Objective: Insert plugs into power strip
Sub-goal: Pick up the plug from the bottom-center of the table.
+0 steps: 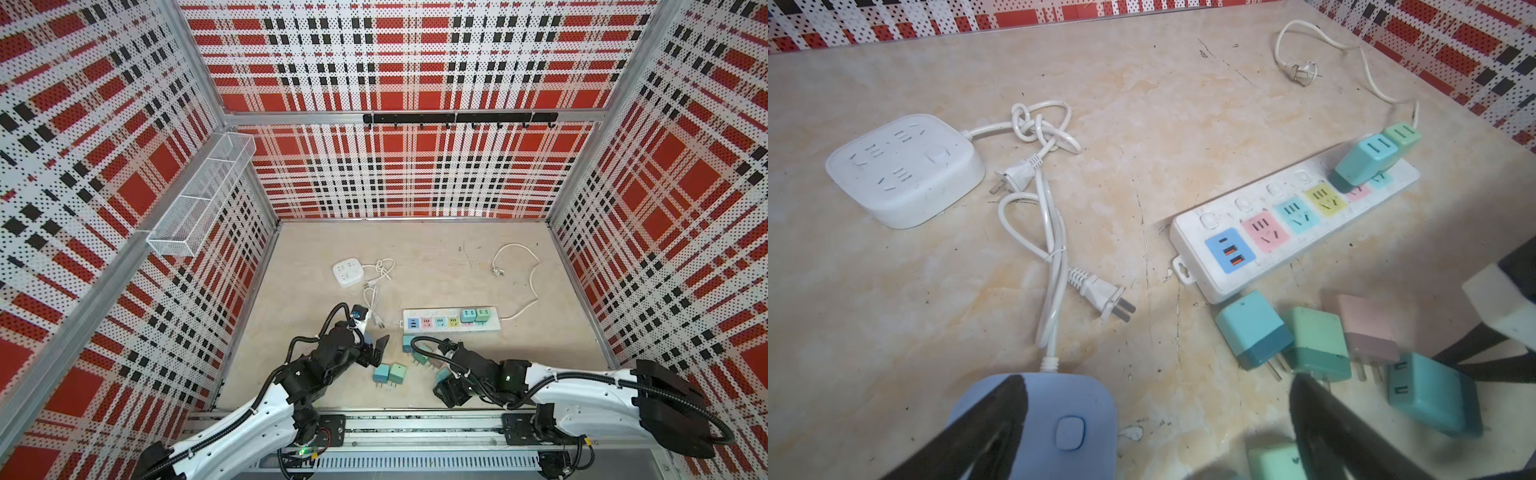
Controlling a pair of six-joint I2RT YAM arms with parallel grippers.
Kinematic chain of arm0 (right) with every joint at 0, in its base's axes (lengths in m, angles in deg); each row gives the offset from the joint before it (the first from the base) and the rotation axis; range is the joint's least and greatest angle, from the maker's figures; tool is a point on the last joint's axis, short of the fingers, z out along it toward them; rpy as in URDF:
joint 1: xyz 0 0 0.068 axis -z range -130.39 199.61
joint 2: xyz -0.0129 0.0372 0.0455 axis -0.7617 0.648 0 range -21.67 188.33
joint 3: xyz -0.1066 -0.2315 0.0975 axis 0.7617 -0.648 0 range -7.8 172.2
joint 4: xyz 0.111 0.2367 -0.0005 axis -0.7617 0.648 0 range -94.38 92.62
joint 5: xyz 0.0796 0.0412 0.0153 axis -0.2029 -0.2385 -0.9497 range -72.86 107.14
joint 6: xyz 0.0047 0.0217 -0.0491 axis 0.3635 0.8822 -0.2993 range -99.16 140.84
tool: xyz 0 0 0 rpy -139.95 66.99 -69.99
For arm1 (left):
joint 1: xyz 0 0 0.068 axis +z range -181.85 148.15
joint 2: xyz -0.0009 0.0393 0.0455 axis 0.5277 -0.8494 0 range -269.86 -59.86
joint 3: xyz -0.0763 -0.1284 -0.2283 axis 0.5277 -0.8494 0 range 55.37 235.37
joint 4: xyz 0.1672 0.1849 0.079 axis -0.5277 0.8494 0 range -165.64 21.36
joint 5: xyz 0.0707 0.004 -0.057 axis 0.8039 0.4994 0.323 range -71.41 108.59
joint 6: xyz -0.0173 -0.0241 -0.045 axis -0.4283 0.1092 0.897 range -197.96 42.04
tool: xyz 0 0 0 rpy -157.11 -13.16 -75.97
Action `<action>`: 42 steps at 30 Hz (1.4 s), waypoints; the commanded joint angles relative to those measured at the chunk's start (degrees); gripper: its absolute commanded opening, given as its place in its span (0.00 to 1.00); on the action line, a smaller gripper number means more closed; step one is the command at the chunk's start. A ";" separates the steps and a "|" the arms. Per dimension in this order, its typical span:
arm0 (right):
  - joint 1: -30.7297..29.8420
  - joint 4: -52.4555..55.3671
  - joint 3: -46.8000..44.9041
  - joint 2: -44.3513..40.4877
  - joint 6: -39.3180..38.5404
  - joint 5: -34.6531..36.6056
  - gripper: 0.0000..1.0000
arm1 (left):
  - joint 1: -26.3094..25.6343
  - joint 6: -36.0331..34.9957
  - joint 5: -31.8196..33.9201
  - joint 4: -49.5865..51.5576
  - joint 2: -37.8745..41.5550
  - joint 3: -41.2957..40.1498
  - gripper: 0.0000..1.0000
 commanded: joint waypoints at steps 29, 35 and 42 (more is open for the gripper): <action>-6.71 3.72 8.08 11.92 3.20 17.37 0.41 | -0.27 0.23 1.96 -0.46 1.43 0.66 0.99; -6.74 0.48 5.31 5.02 0.45 23.87 0.33 | 0.35 2.01 6.83 2.45 3.14 1.39 0.99; -6.69 -8.54 2.94 -3.01 -10.87 30.83 0.22 | 7.01 1.99 -6.22 3.22 3.65 3.67 0.98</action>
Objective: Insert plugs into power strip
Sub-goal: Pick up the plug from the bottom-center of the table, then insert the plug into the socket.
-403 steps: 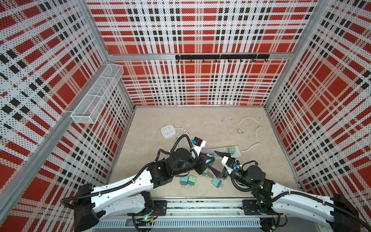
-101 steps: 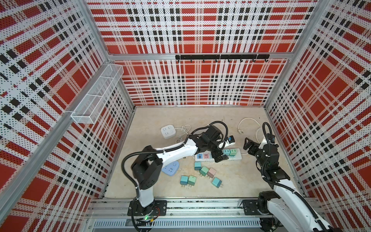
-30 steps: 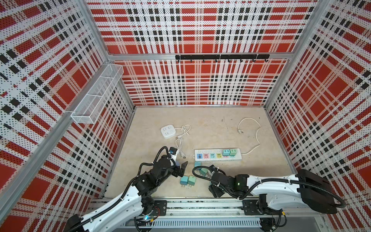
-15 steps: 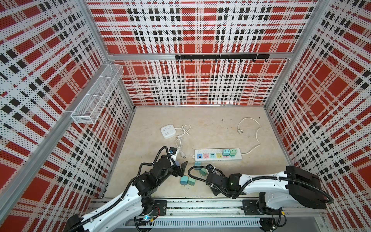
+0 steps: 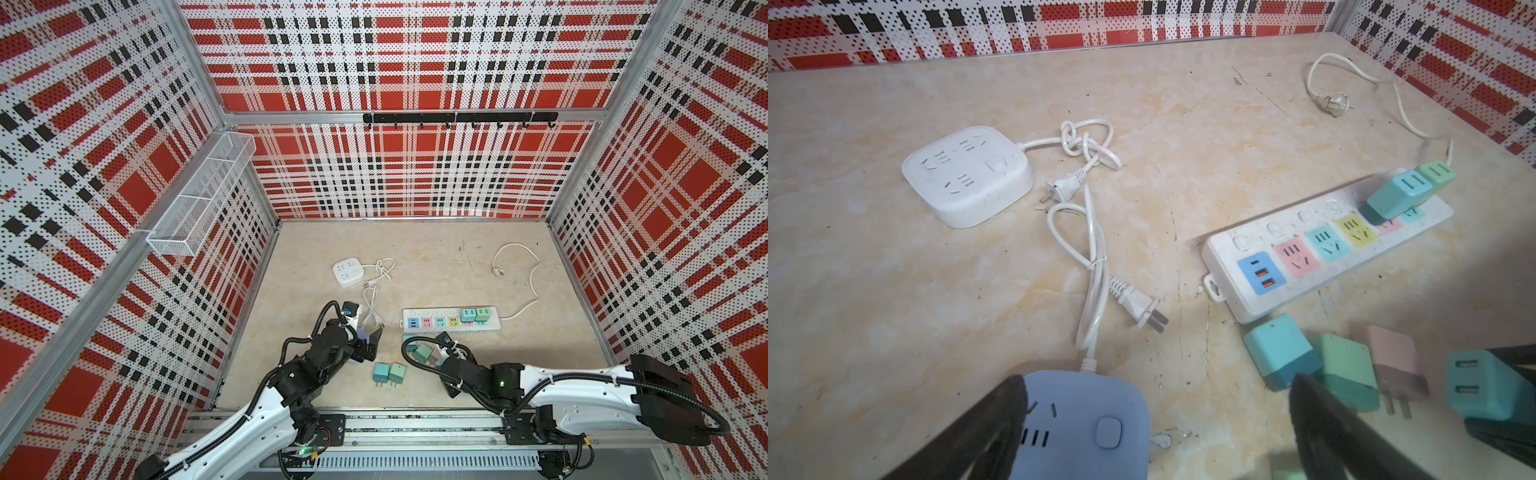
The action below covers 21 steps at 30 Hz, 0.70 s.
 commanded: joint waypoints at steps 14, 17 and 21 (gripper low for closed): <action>-0.28 -52.48 -15.71 -9.97 -36.57 7.11 0.14 | -9.18 7.51 -13.91 4.19 0.36 11.61 0.81; -0.29 -53.79 -14.82 -8.74 -38.41 7.67 0.11 | -15.32 7.43 -10.31 4.12 -2.87 13.79 0.79; -0.25 -55.57 -14.75 -8.07 -39.51 4.99 0.11 | -22.35 6.52 -4.95 3.01 -7.30 16.52 0.79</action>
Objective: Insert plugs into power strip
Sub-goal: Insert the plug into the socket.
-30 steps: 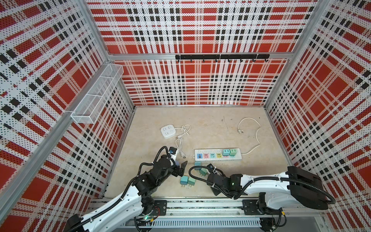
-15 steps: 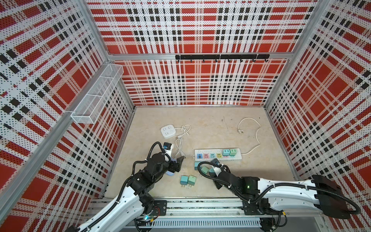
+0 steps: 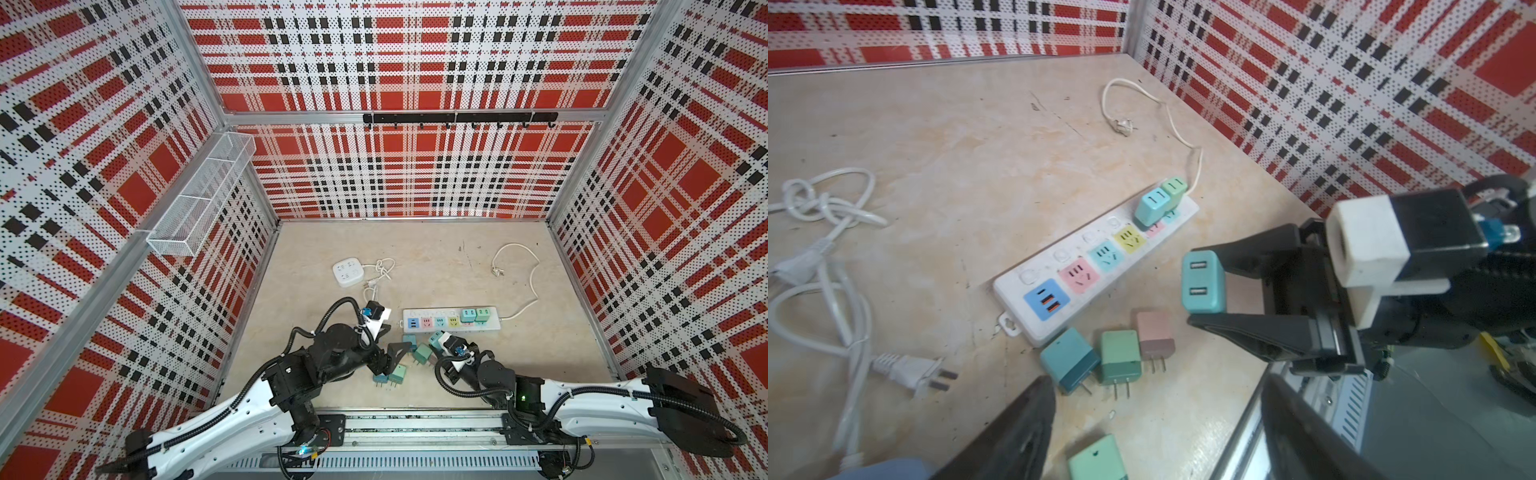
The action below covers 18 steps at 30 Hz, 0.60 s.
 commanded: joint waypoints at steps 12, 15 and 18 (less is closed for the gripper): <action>-0.27 -9.42 -1.57 -3.10 -4.70 -5.56 0.09 | -7.44 1.08 4.16 -7.59 -12.61 5.32 0.79; -0.25 -11.19 -2.57 -3.39 -5.38 -6.59 0.09 | -7.53 1.33 2.62 -8.93 -14.39 5.87 0.78; -0.29 -11.58 -2.80 -3.93 -5.38 -6.88 0.08 | -7.79 1.21 2.02 -9.22 -15.87 6.71 0.77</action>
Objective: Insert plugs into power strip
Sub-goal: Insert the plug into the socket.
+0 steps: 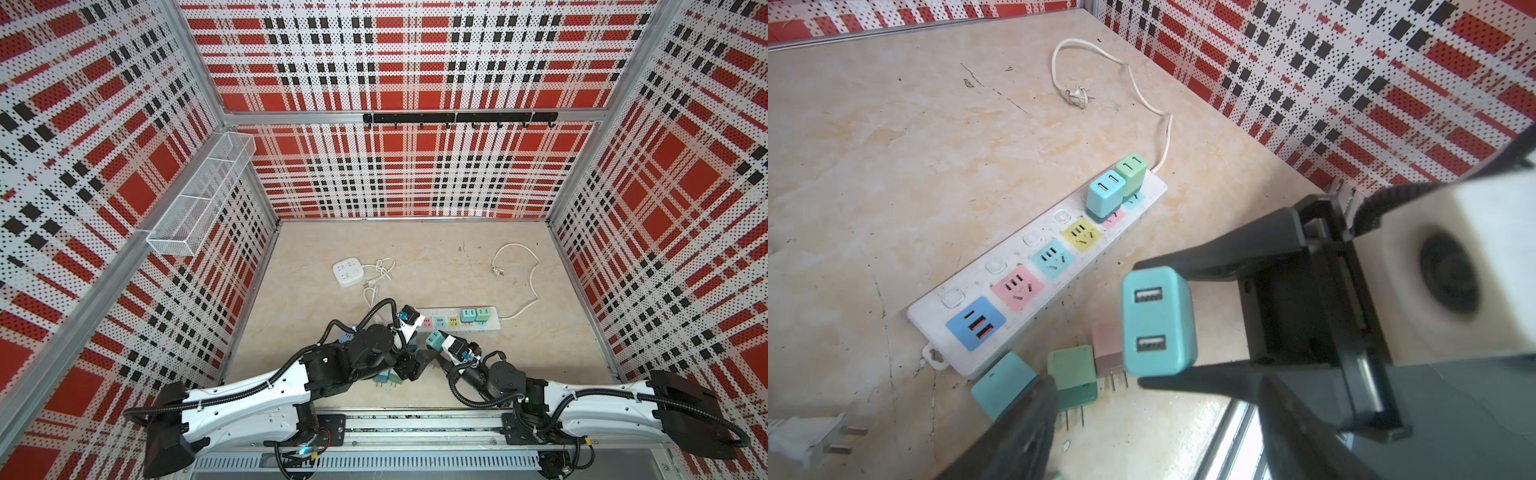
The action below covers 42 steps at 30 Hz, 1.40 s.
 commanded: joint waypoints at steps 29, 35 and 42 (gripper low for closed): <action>-0.33 -6.75 -0.43 -2.98 -3.47 -4.48 0.11 | 3.54 0.38 -8.99 -4.79 -10.46 4.02 0.36; -0.25 -6.20 0.20 -3.59 -3.36 -3.35 0.45 | 4.86 0.52 -10.58 -4.97 -10.21 3.80 0.03; -0.29 0.38 1.38 -5.58 0.27 -0.45 0.96 | 9.17 -0.58 -12.41 -4.97 -7.43 2.78 0.00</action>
